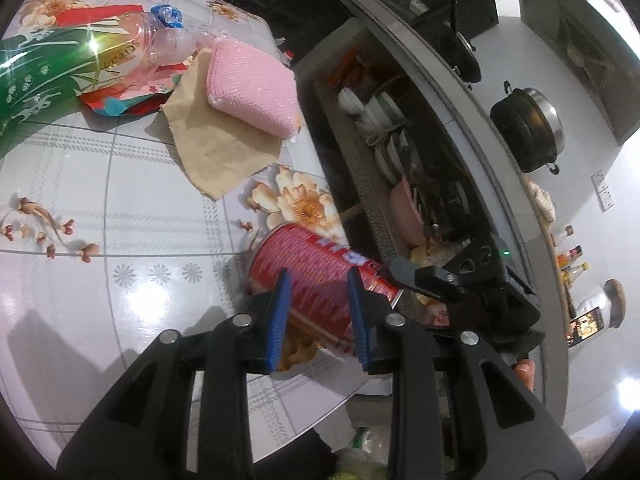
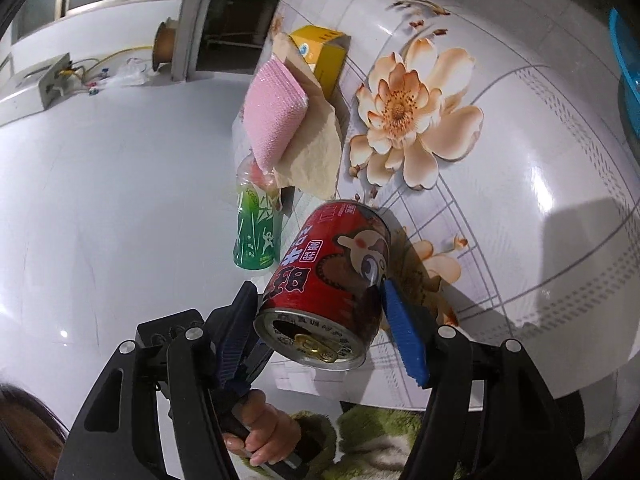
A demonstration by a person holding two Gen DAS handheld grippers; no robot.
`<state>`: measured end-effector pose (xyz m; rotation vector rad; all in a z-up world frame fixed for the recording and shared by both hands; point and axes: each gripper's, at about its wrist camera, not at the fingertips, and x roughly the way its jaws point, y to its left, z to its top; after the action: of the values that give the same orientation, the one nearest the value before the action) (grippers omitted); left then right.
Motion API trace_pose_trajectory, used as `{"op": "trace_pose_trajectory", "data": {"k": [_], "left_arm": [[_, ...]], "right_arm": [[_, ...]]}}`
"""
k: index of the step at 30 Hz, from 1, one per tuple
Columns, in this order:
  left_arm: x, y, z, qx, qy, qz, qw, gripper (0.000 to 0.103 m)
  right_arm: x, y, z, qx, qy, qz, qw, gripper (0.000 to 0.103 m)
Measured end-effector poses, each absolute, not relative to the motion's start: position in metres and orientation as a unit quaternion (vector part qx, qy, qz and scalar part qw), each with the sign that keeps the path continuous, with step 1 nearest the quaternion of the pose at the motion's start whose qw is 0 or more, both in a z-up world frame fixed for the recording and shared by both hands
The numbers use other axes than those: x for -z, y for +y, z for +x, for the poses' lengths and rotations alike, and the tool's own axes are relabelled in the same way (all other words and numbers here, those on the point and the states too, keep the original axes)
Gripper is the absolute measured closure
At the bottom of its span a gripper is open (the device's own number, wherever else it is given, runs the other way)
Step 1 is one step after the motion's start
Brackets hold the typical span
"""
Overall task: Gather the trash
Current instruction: 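Grasp the red can on the table with the right tool, then grasp the pink sponge with the left tool while the right tool holds the red can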
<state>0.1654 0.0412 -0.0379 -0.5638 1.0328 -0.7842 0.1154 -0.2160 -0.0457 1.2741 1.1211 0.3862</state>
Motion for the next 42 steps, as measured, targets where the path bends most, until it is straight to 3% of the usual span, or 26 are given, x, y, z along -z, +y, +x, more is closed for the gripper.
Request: {"op": "trace_pose_trajectory", "data": {"k": [10, 28, 36, 42], "left_arm": [[0.047, 0.045, 0.187, 0.350, 0.470, -0.288, 0.758, 0.077], [0.057, 0.075, 0.213, 0.289, 0.458, -0.300, 0.785, 0.073], [0.009, 0.086, 0.217, 0.255, 0.389, -0.214, 0.859, 0.046], [-0.027, 0.072, 0.228, 0.246, 0.344, -0.105, 0.900, 0.031]], "right_arm": [[0.034, -0.213, 0.133, -0.155, 0.473, 0.583, 0.642, 0.029], [0.007, -0.202, 0.153, -0.168, 0.444, 0.497, 0.726, 0.029], [-0.029, -0.165, 0.135, -0.162, 0.420, 0.245, 0.859, 0.024], [-0.017, -0.144, 0.134, -0.197, 0.420, 0.170, 0.870, 0.016]]}}
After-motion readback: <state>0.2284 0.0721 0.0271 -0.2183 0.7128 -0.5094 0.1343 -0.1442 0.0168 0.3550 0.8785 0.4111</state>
